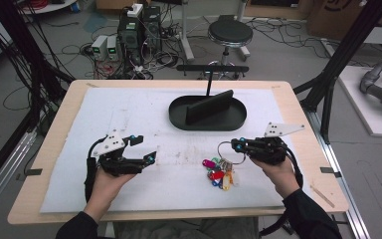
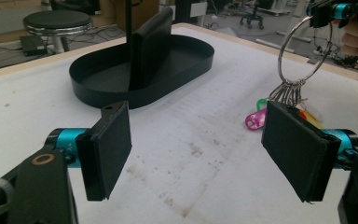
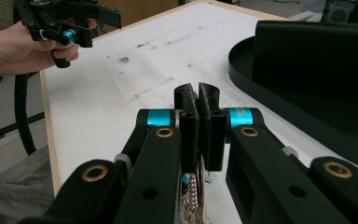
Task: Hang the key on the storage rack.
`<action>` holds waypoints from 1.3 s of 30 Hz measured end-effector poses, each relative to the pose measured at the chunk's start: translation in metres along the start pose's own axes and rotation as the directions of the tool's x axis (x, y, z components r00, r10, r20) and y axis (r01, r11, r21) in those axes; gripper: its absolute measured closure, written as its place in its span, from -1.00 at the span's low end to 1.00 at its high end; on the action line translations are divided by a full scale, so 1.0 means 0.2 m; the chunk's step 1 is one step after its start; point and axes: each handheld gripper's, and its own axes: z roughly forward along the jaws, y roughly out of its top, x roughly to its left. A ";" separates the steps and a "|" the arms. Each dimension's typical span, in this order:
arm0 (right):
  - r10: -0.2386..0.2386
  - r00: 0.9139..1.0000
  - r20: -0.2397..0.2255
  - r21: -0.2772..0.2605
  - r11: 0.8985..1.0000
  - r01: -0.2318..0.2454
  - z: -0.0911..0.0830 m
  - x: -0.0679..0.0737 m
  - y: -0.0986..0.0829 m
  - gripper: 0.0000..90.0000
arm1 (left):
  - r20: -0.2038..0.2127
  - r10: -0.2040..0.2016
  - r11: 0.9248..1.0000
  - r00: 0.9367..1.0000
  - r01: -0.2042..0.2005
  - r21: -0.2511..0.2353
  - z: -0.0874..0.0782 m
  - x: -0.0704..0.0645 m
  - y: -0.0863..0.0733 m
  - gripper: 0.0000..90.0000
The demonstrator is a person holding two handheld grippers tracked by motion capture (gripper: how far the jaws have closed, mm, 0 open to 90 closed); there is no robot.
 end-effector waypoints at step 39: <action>-0.085 0.983 -0.160 -0.039 0.996 0.079 0.04 0.05 0.18 0.95 | 0.373 0.110 0.994 0.921 -0.098 -0.050 0.51 -0.20 0.26 -0.05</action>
